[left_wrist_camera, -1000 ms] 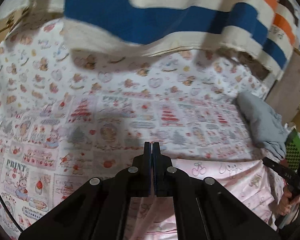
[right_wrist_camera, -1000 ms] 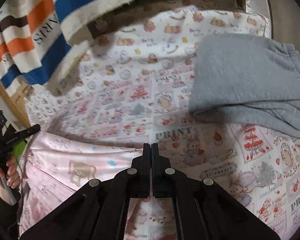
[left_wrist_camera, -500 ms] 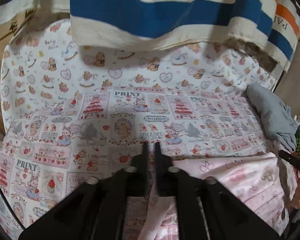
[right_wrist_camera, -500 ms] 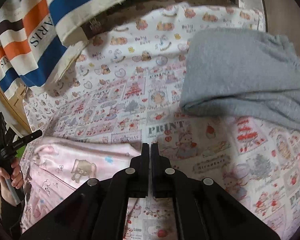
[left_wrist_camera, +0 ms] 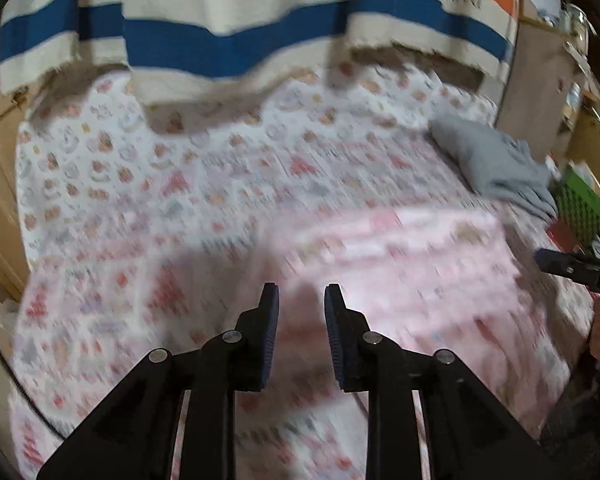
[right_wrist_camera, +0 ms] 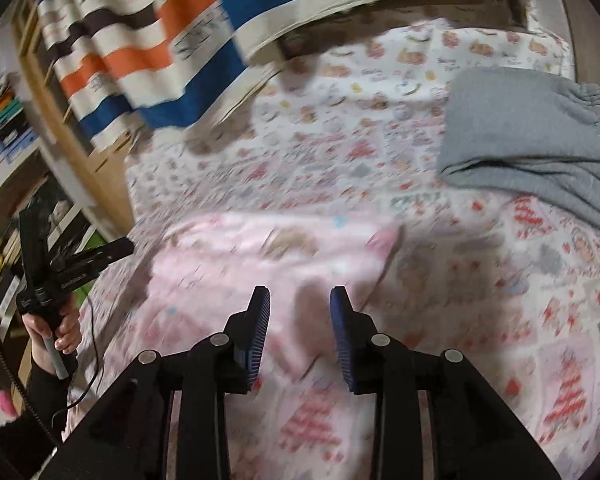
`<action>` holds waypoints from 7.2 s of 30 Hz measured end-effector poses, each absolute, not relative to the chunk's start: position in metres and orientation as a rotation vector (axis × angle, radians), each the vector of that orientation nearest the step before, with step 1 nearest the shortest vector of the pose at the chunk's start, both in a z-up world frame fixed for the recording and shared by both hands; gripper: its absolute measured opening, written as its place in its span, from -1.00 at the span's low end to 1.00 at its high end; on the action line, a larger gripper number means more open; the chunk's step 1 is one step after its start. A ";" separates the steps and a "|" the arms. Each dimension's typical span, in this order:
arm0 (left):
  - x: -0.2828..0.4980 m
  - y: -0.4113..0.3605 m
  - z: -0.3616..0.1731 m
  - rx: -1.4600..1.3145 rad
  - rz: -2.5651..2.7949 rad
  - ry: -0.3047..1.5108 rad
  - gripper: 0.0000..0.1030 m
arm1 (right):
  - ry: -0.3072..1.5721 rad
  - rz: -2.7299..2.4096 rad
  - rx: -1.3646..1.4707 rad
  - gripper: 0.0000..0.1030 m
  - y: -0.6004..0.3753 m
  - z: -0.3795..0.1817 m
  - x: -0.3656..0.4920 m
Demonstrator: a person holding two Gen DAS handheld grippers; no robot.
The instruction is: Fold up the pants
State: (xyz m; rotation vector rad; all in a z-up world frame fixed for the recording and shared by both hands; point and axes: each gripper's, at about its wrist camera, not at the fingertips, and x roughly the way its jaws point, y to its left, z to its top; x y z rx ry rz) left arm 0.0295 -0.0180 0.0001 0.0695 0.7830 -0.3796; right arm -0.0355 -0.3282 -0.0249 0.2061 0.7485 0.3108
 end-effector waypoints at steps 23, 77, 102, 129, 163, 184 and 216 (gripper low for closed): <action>0.040 -0.040 -0.026 0.235 -0.290 0.809 -0.56 | 0.775 0.159 -0.032 -0.90 -0.309 -0.048 -0.028; 0.014 -0.016 -0.019 0.160 -0.363 0.791 -0.94 | 0.682 0.091 -0.029 -0.98 -0.298 -0.052 -0.043; -0.034 0.000 -0.009 0.159 -0.400 0.734 -0.50 | 0.629 0.199 0.024 -0.62 -0.297 -0.040 -0.116; -0.069 -0.051 -0.044 0.442 -0.500 0.587 0.13 | 0.604 0.305 -0.406 0.14 -0.221 -0.064 -0.135; -0.042 -0.062 -0.031 0.335 -0.559 0.636 0.19 | 0.551 0.503 -0.363 -0.87 -0.217 -0.045 -0.083; 0.057 -0.088 0.001 0.134 -0.492 0.735 -0.67 | 0.622 0.412 0.027 -0.94 -0.261 -0.014 0.022; 0.052 -0.087 -0.019 0.062 -0.465 0.869 -0.62 | 0.826 0.325 0.174 -0.52 -0.251 -0.035 0.009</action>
